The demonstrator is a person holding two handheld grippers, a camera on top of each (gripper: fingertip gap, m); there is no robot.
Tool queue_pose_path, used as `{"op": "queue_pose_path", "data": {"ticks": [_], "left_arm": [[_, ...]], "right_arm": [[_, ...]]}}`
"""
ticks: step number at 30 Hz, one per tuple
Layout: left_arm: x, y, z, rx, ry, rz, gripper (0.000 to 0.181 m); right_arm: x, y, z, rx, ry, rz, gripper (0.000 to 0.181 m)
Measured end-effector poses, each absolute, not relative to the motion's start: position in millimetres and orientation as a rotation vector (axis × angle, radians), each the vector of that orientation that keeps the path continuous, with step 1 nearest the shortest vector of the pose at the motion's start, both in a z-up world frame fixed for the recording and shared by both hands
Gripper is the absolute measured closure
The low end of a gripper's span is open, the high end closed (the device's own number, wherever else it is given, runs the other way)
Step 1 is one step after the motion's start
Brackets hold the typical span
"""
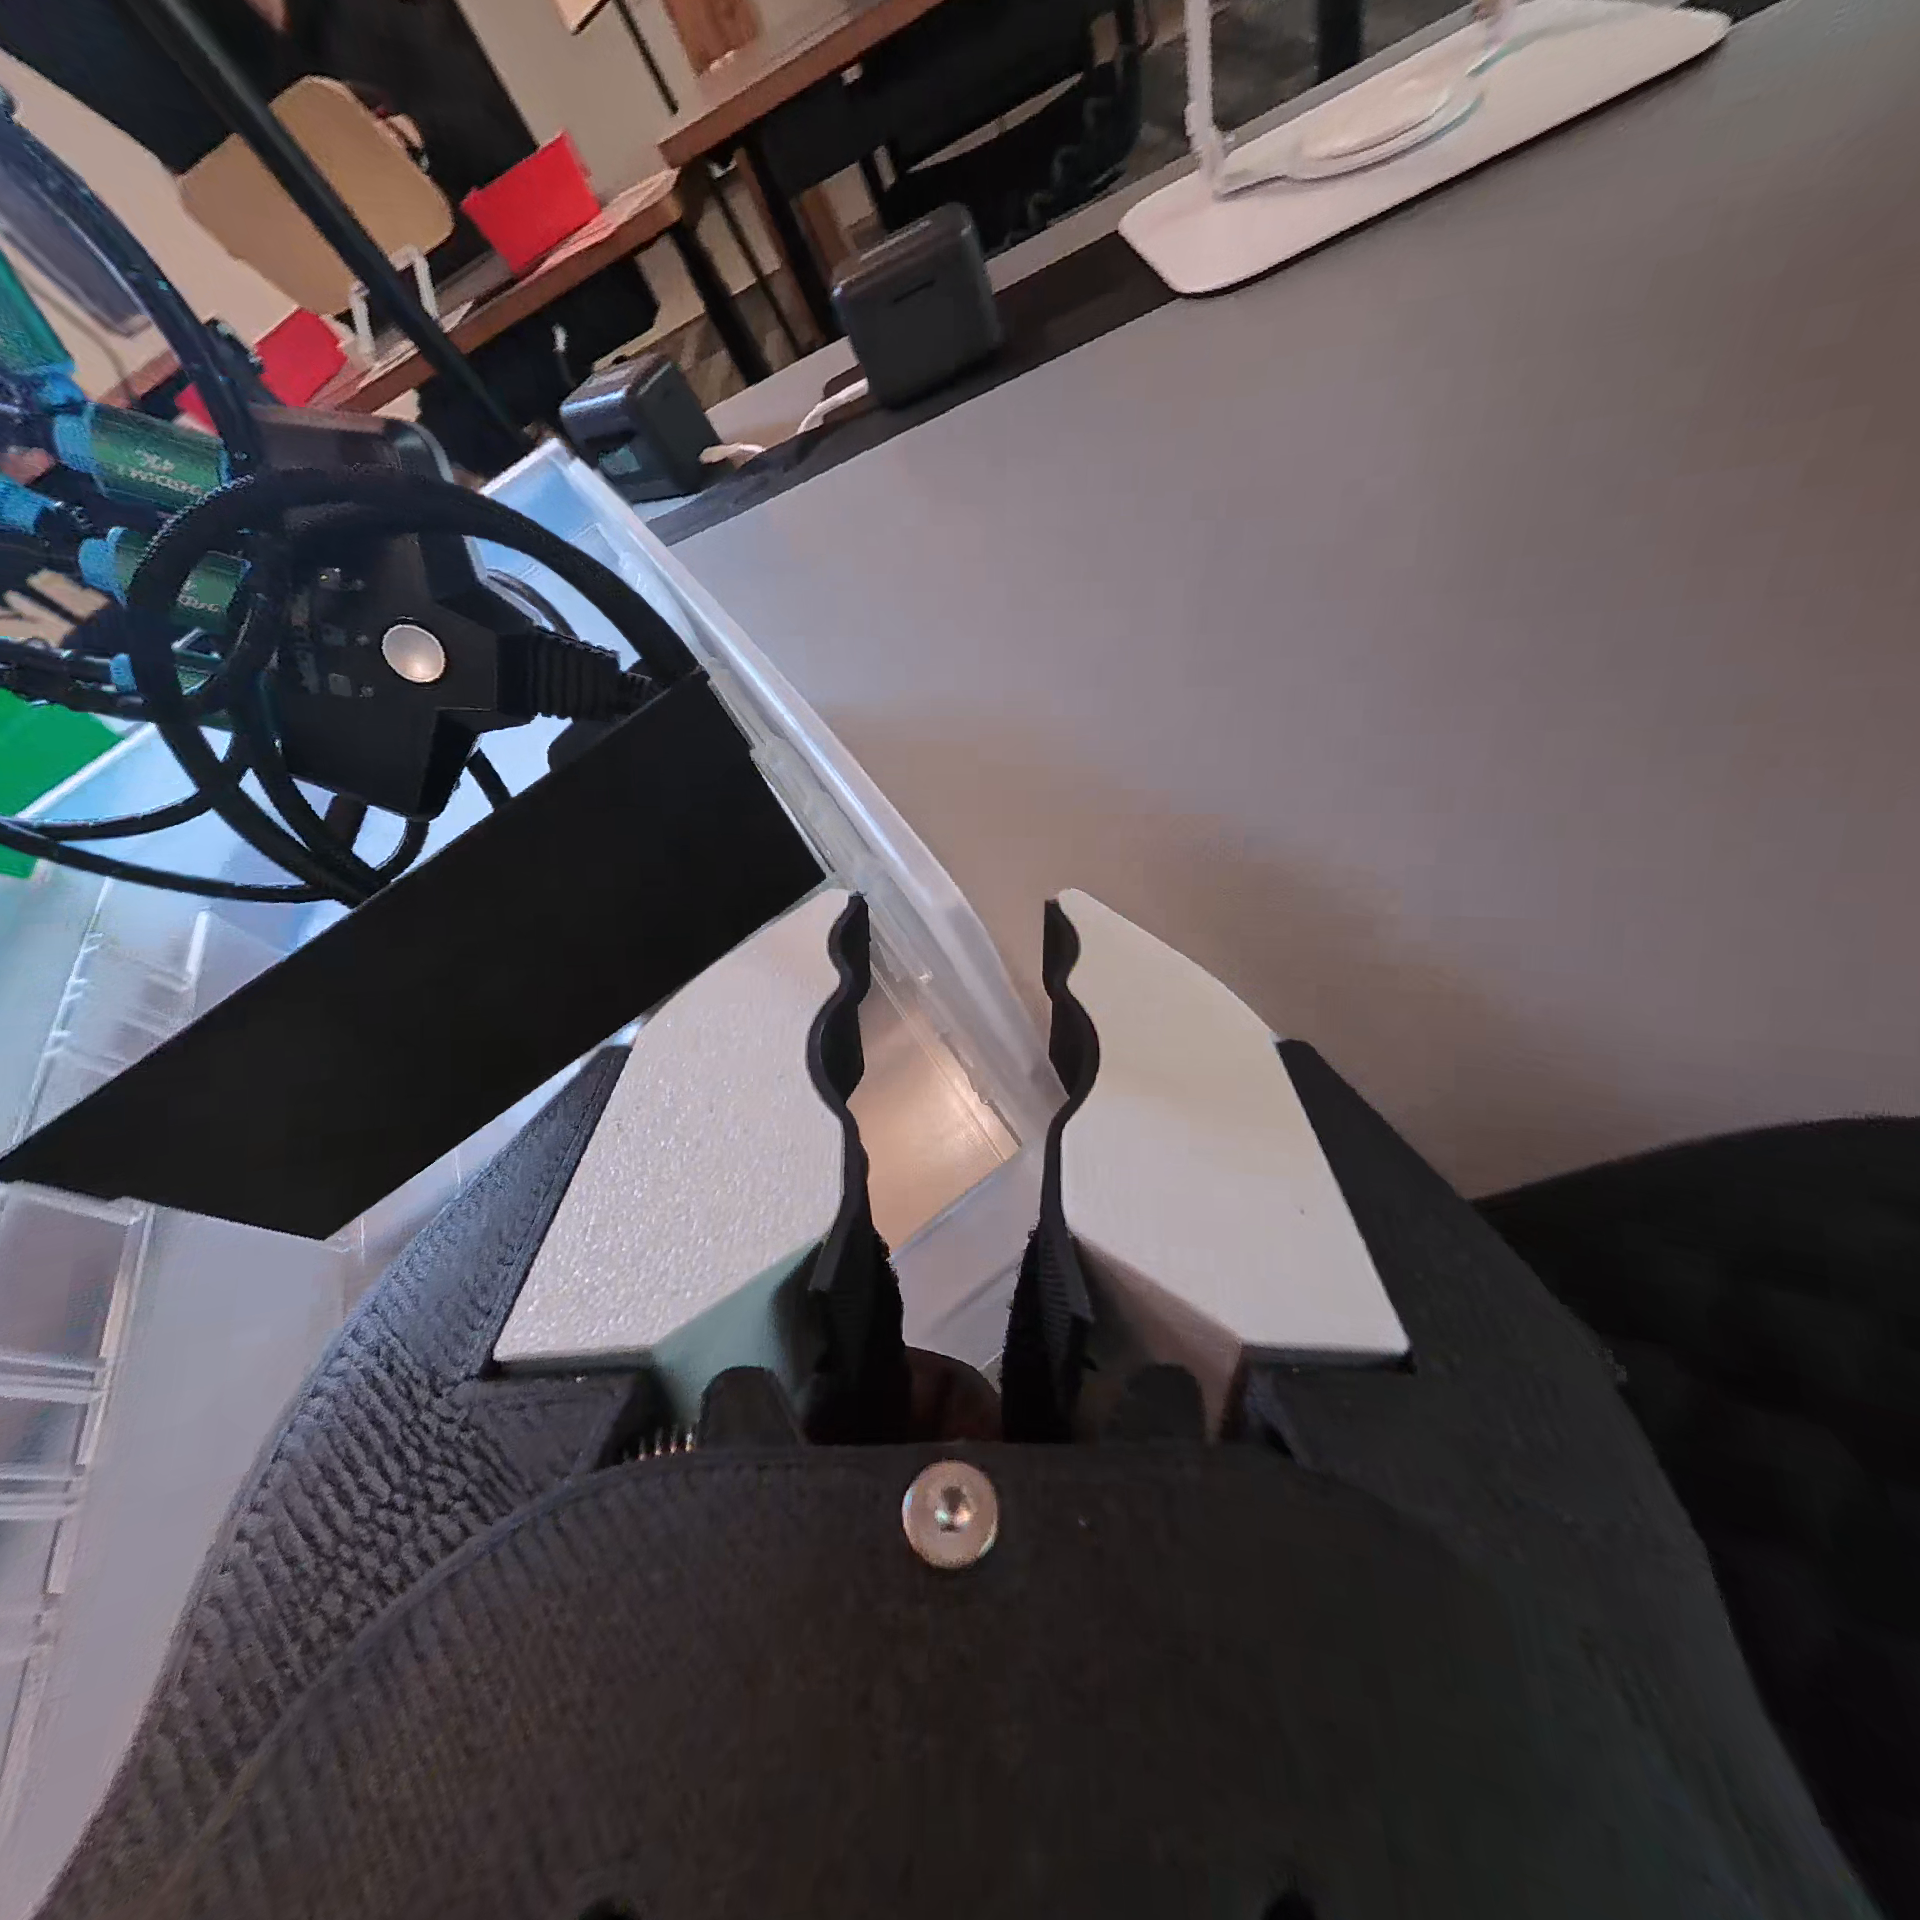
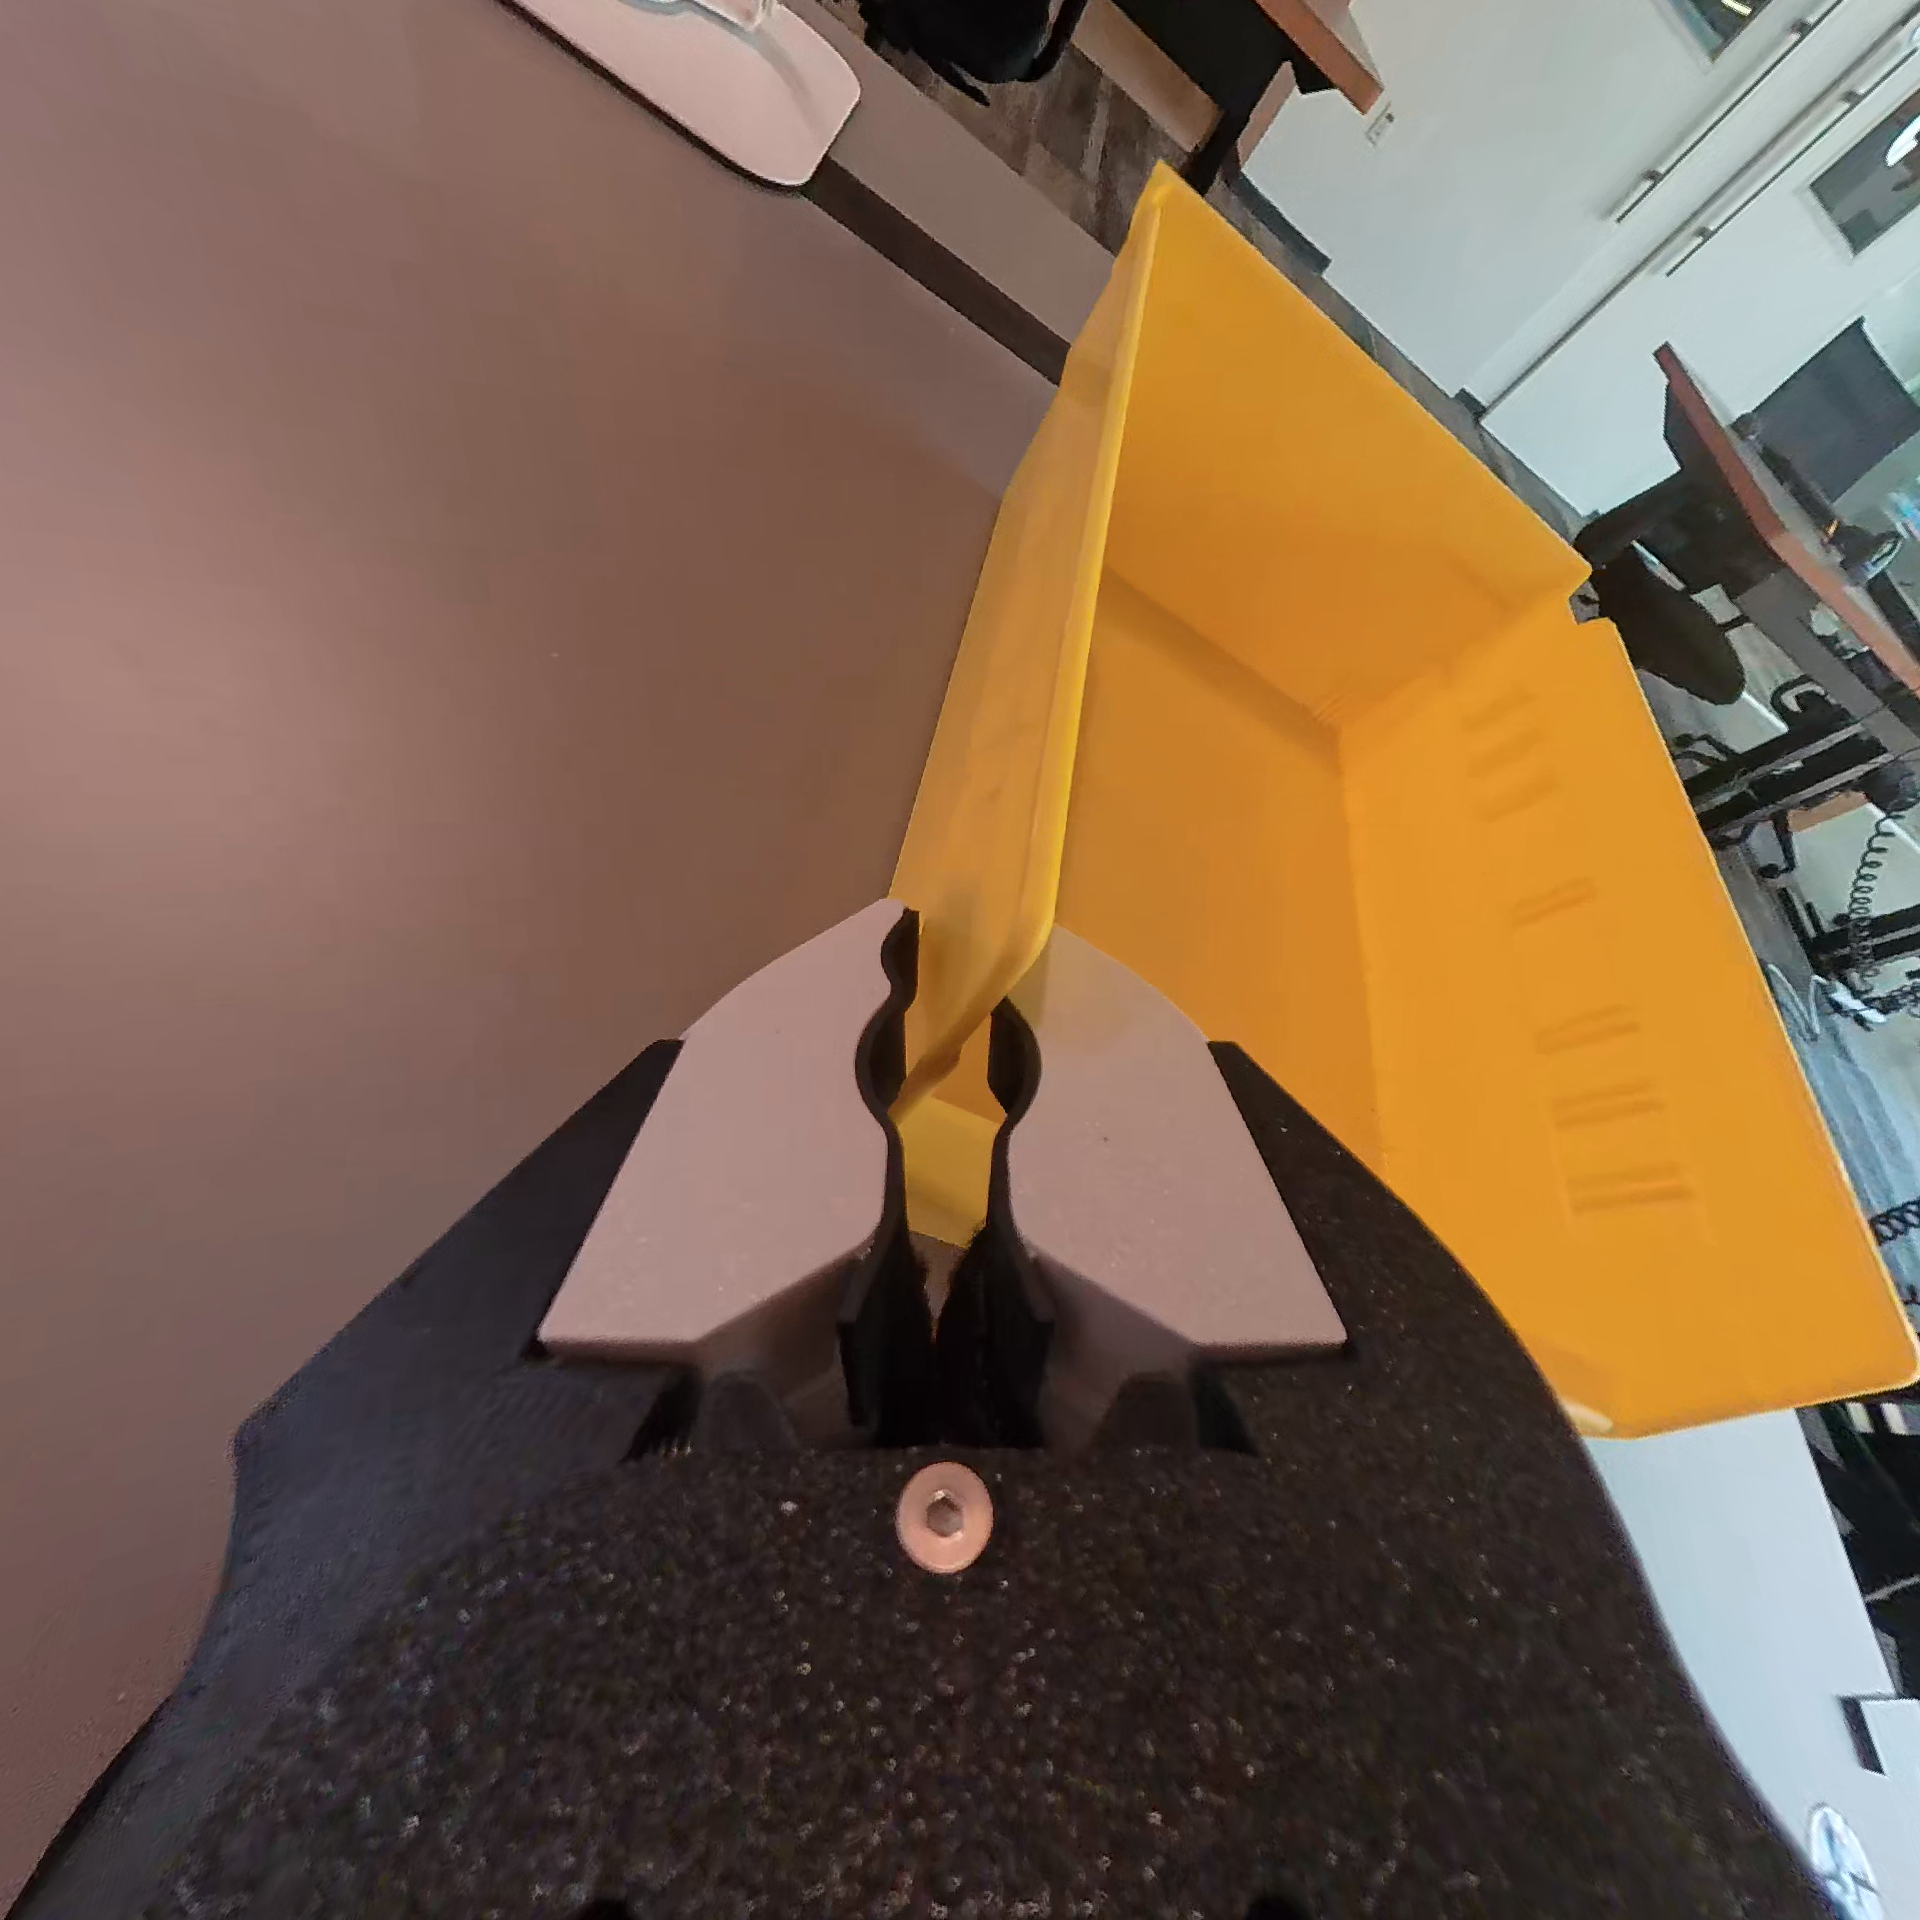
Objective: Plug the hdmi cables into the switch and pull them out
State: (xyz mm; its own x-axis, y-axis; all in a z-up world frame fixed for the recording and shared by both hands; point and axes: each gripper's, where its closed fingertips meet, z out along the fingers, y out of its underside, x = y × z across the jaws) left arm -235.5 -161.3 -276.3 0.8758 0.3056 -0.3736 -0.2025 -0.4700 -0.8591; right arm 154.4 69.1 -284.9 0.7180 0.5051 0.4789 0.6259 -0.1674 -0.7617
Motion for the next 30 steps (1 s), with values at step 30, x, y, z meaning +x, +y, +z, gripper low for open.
{"op": "queue_pose_path", "data": {"ticks": [30], "left_arm": [[-203.1,-161.5,-274.1,-1.967,0.063,0.637,0.174]], "right_arm": [[160.5,64.5,-284.3,-1.789,-0.854,-0.166,0.171]]}}
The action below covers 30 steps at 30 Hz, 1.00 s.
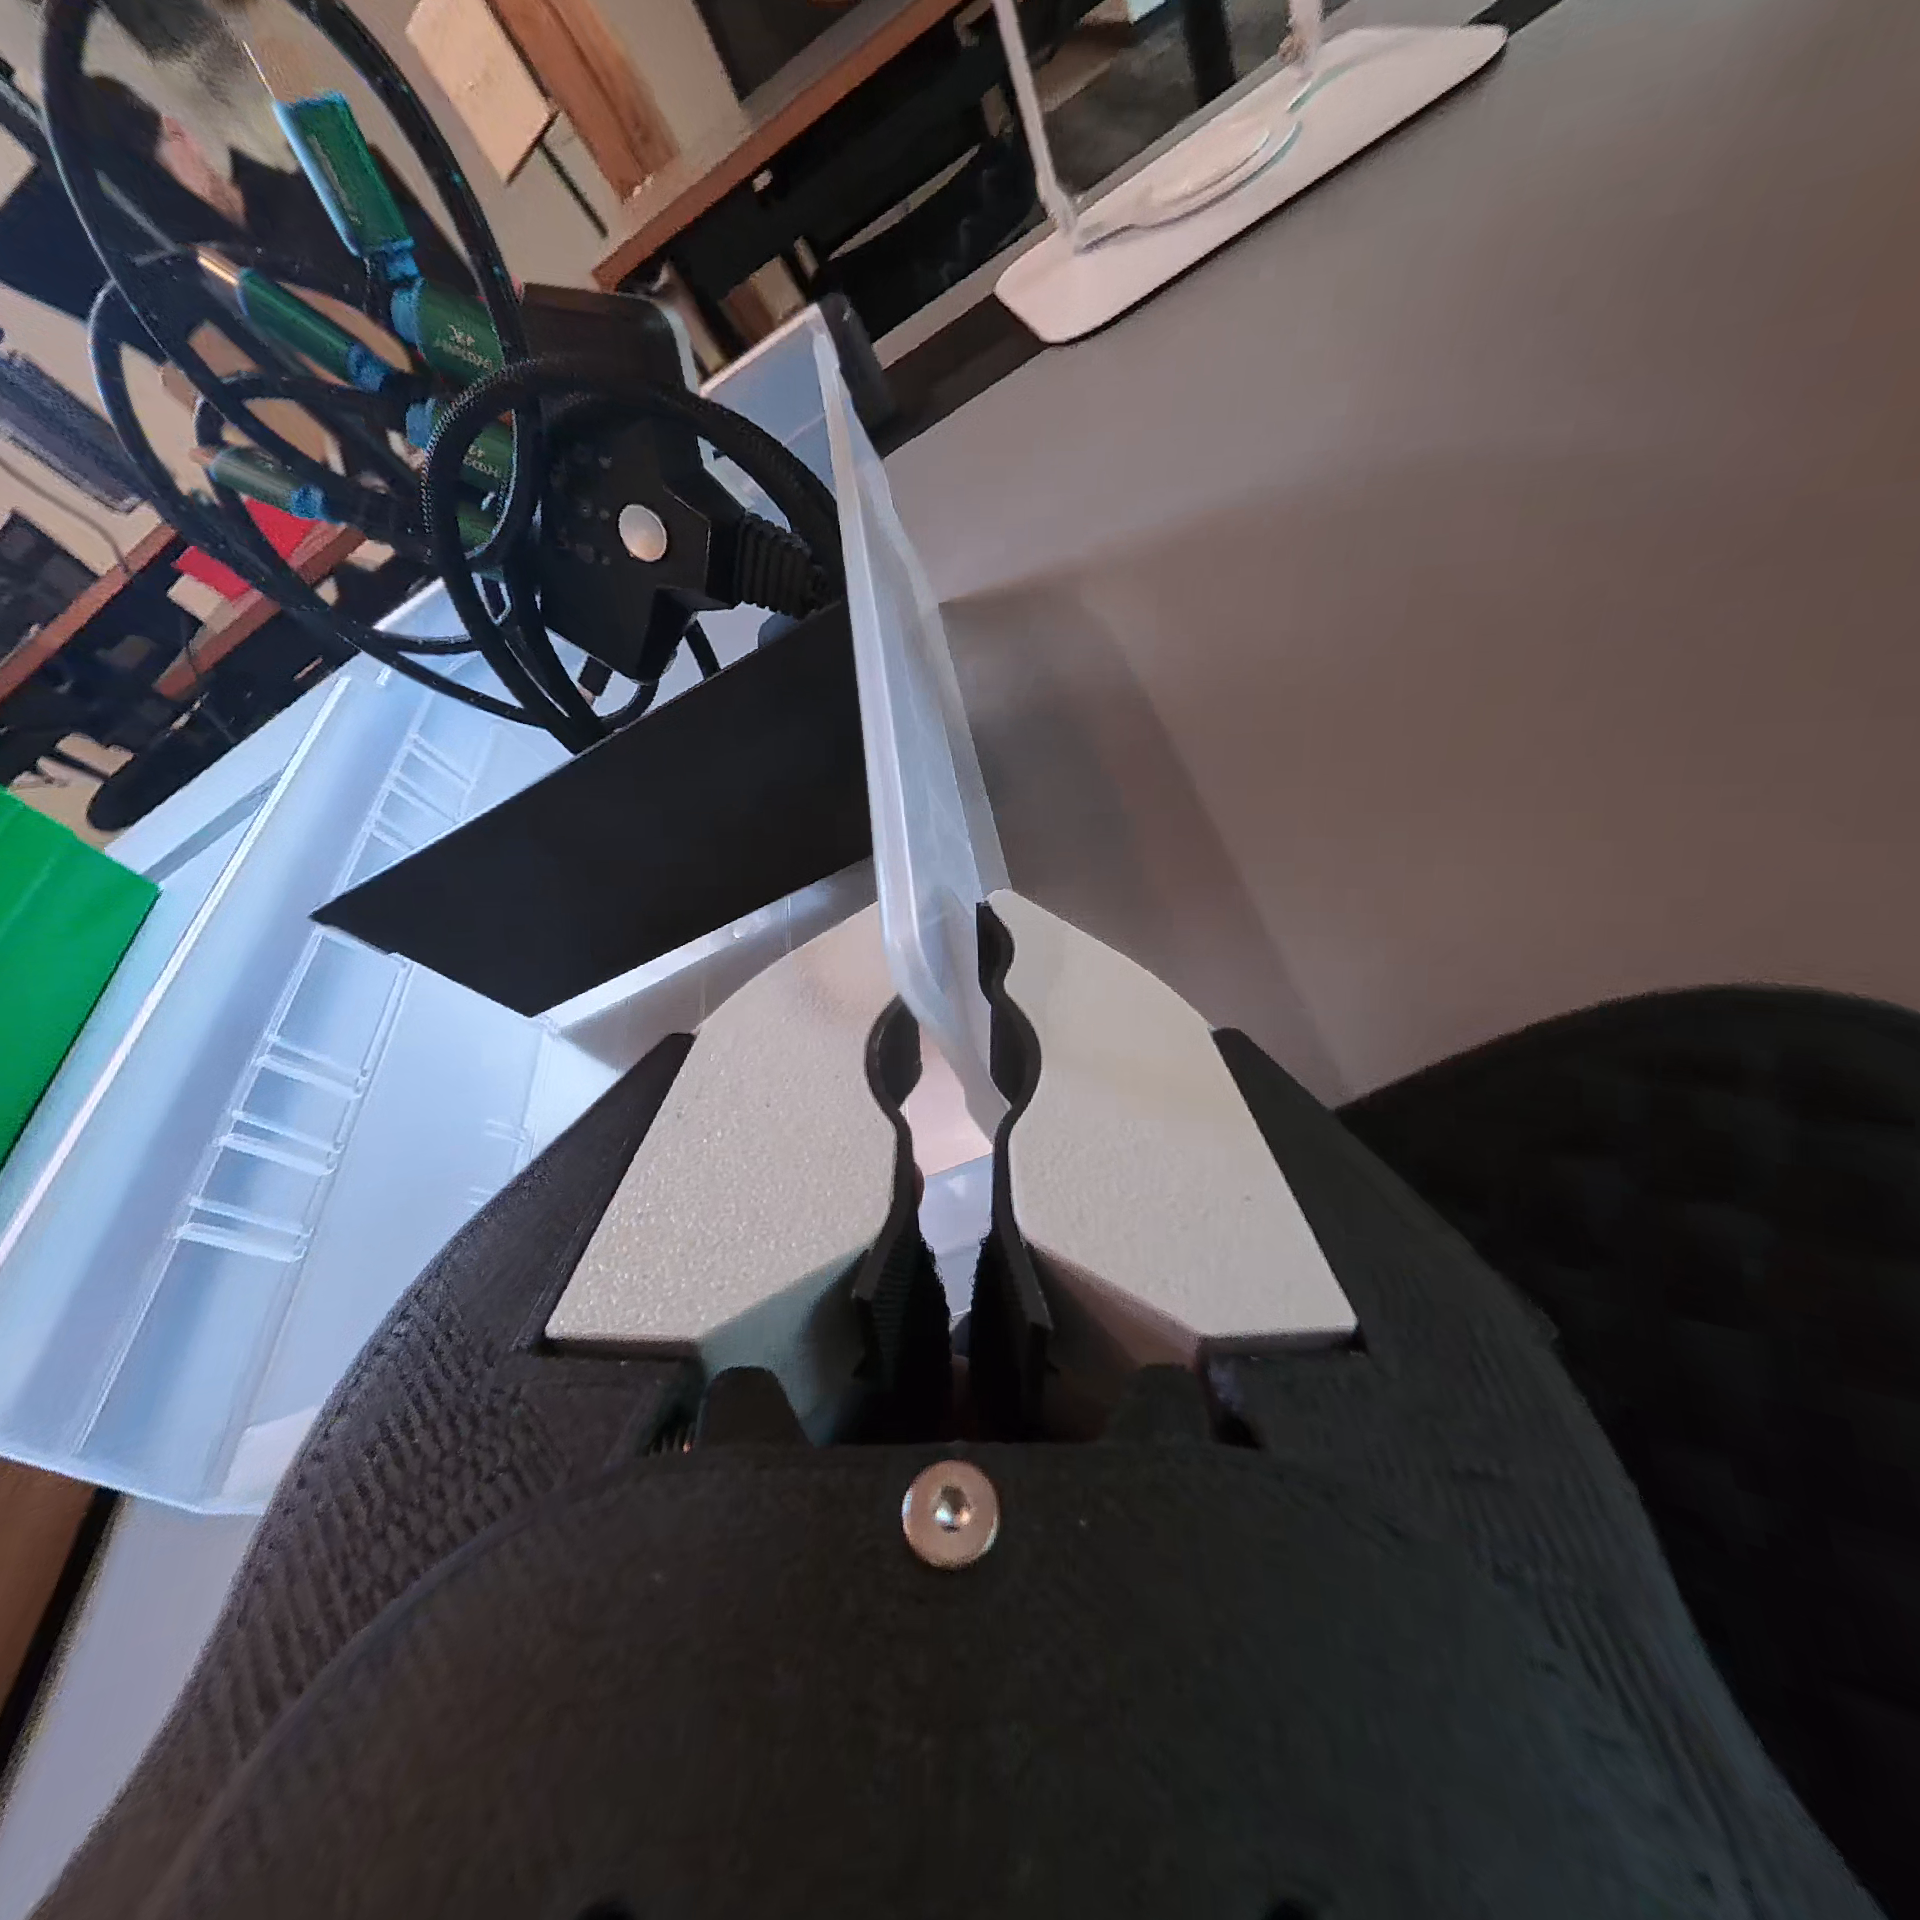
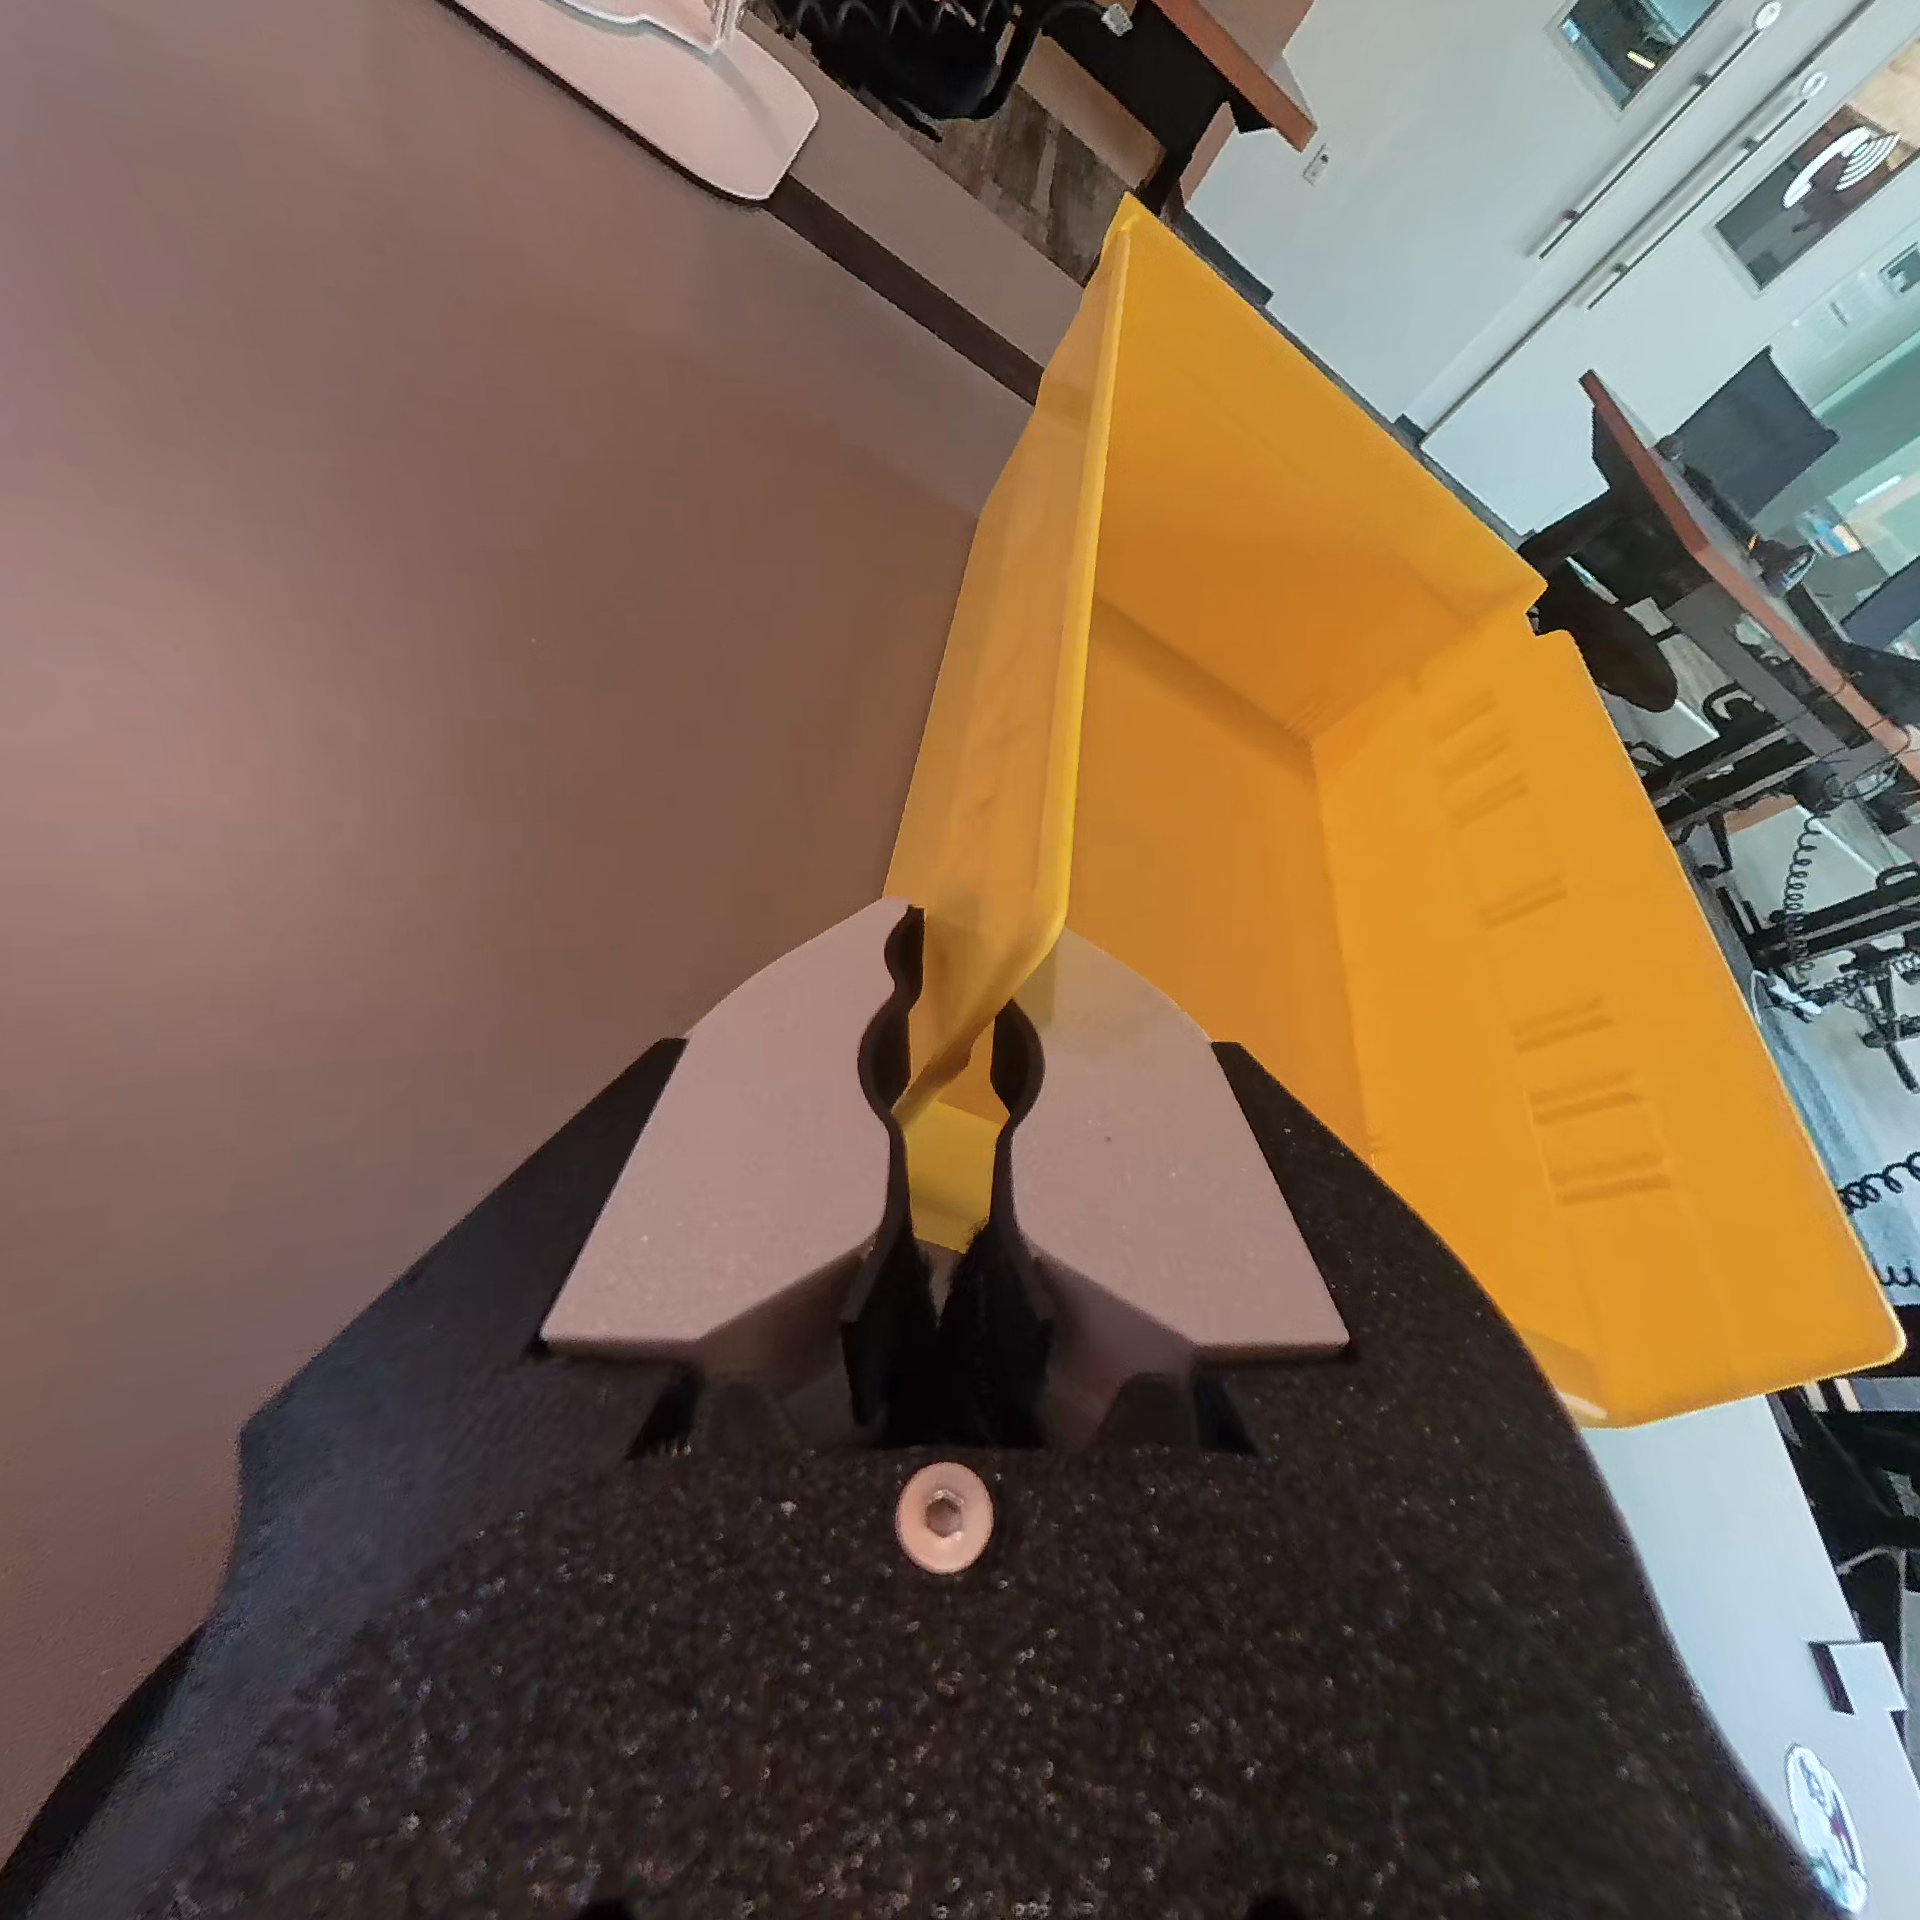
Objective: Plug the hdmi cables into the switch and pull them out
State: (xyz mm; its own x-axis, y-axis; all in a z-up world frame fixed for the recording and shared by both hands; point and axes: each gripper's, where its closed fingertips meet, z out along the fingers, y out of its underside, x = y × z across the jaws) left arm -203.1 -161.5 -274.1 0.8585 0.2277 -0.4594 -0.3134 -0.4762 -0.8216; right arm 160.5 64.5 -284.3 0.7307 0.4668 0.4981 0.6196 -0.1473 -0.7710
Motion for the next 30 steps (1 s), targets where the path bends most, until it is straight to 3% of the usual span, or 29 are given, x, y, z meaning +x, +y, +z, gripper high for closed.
{"op": "queue_pose_path", "data": {"ticks": [30], "left_arm": [[-221.1,-149.2,-273.7,-1.98,-0.225,0.669,0.173]], "right_arm": [[203.4,67.1,-284.4,-1.839,-0.774,-0.172,0.171]]}}
